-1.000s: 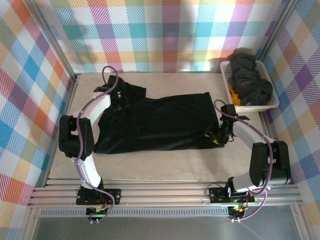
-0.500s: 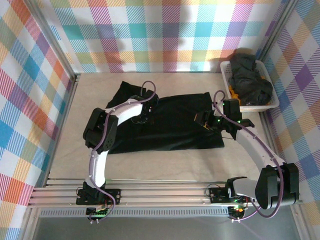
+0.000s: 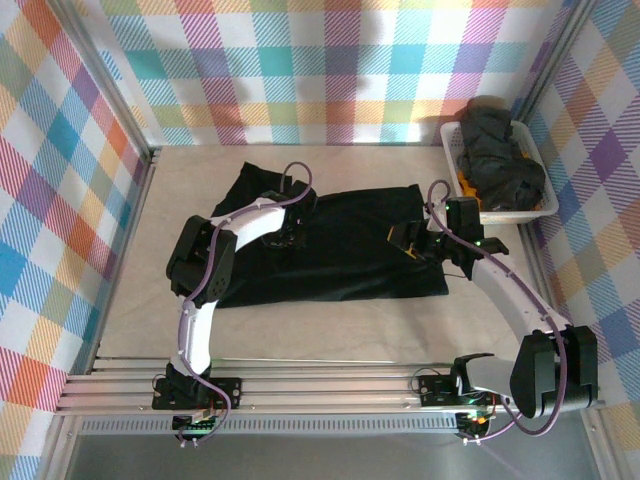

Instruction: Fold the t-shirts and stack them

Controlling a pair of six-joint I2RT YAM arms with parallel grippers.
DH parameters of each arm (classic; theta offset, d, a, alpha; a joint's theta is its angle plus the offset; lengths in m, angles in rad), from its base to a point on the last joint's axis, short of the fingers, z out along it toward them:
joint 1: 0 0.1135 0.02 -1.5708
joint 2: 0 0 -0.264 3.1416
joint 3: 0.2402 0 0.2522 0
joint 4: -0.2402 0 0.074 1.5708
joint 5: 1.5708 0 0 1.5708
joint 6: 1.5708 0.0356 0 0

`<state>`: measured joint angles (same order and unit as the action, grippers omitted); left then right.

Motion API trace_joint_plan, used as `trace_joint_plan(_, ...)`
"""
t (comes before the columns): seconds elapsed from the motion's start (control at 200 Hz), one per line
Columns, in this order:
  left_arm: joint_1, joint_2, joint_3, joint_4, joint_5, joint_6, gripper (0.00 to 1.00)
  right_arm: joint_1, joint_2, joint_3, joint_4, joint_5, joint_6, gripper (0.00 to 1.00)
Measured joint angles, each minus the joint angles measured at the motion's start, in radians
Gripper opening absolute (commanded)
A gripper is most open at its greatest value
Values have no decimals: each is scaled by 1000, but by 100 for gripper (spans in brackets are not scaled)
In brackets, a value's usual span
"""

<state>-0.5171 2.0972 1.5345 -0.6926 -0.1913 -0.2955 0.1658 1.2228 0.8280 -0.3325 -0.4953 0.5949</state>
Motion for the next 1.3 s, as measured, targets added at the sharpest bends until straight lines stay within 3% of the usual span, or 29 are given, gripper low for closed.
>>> trace_joint_plan(0.57,-51,-124,-42,19,-19,-26,0,0,13,-3,0,0,18,52)
trace_joint_plan(0.885,-63,-118,-39,18,-21,-26,0,0,28,-3,-1,0,18,51)
trace_joint_plan(0.92,-63,-110,-34,18,-24,-26,7,0,29,-3,-1,1,19,51)
trace_joint_plan(0.99,-63,-91,-20,17,-34,-26,46,0,35,-3,-2,5,21,48)
trace_joint_plan(1.065,-63,-82,-17,16,-39,-31,52,0,46,-3,-16,26,25,45)
trace_joint_plan(1.17,-63,-110,-36,20,-53,-60,49,-9,76,-3,-63,76,27,44)
trace_joint_plan(1.3,-41,-304,-198,14,-51,-154,30,-52,178,3,-127,121,25,38)
